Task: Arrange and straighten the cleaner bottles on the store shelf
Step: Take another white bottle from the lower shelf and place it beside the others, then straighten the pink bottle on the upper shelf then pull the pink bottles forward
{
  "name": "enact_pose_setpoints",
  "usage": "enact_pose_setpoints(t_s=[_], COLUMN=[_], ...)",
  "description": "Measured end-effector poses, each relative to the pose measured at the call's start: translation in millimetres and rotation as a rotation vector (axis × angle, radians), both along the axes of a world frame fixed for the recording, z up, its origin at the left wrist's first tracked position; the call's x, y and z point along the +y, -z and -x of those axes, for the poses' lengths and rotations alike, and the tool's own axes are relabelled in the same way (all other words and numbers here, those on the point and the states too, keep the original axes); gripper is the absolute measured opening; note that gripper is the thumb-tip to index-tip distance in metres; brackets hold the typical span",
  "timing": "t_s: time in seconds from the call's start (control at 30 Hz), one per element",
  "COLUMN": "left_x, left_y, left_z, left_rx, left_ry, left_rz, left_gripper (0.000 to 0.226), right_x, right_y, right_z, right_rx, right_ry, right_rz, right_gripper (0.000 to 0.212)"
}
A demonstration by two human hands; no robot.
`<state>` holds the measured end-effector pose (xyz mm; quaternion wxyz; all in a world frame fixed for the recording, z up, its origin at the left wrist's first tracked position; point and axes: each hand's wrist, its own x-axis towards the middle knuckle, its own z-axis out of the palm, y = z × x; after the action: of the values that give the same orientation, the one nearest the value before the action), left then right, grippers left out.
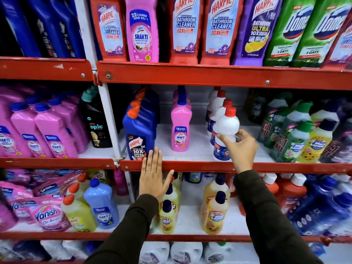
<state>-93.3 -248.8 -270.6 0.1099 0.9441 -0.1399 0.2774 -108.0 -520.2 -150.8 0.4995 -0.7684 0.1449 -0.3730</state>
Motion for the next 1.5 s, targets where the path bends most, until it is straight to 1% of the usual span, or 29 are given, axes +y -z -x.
enact_pose_setpoints(t_s=[0.13,0.27,0.47,0.57,0.63,0.67,0.77,0.83,0.93,1.0,1.03,1.07,1.17,1.27,1.33,1.43,1.5], left_x=[0,0,1,2,1,2,6,10,18,27,32,38,55,66,68,68,68], left_y=[4,8,9,4,1,-2,-14,-31,-74,-112,-131,-152,-210,-249,-260,-260,-259], left_z=[-3,-6,-6,-2,2,4,8,7,-1,-10,-14,-19,-36,-51,-58,-62,-63], left_rx=[-0.015,-0.020,-0.026,-0.023,-0.015,-0.015,-0.070,-0.132,-0.220,-0.316,-0.372,-0.421,-0.511,-0.526,-0.518,-0.531,-0.544], left_ry=[-0.007,-0.019,-0.021,-0.011,0.001,0.011,0.060,0.092,0.081,0.043,0.024,0.008,-0.026,-0.018,0.010,0.042,0.049], left_rz=[-0.002,-0.020,-0.033,-0.031,-0.023,-0.014,0.026,0.056,0.141,0.160,0.166,0.175,0.196,0.132,0.109,0.124,0.135], left_gripper=[0.082,0.083,0.083,0.082,0.081,0.080,0.078,0.076,0.077,0.077,0.078,0.078,0.076,0.077,0.076,0.075,0.074], right_x=[-4,-3,-2,3,10,15,38,58,92,114,125,136,165,185,192,197,197], right_y=[4,4,6,8,8,7,-7,-27,-72,-109,-127,-146,-194,-228,-240,-246,-248], right_z=[-1,0,4,8,14,16,22,22,18,13,9,5,-11,-27,-38,-49,-55], right_rx=[0.000,0.002,0.021,0.002,-0.030,-0.055,-0.182,-0.262,-0.430,-0.541,-0.564,-0.558,-0.460,-0.331,-0.276,-0.265,-0.263], right_ry=[0.014,0.000,-0.026,-0.041,0.008,0.057,0.214,0.230,0.143,0.034,-0.029,-0.094,-0.251,-0.369,-0.430,-0.555,-0.601], right_rz=[-0.017,0.019,0.020,0.017,0.047,0.083,0.233,0.297,0.376,0.433,0.461,0.483,0.531,0.508,0.470,0.325,0.221], right_gripper=[0.062,0.060,0.062,0.073,0.081,0.081,0.067,0.056,0.049,0.050,0.052,0.055,0.060,0.063,0.063,0.054,0.053])
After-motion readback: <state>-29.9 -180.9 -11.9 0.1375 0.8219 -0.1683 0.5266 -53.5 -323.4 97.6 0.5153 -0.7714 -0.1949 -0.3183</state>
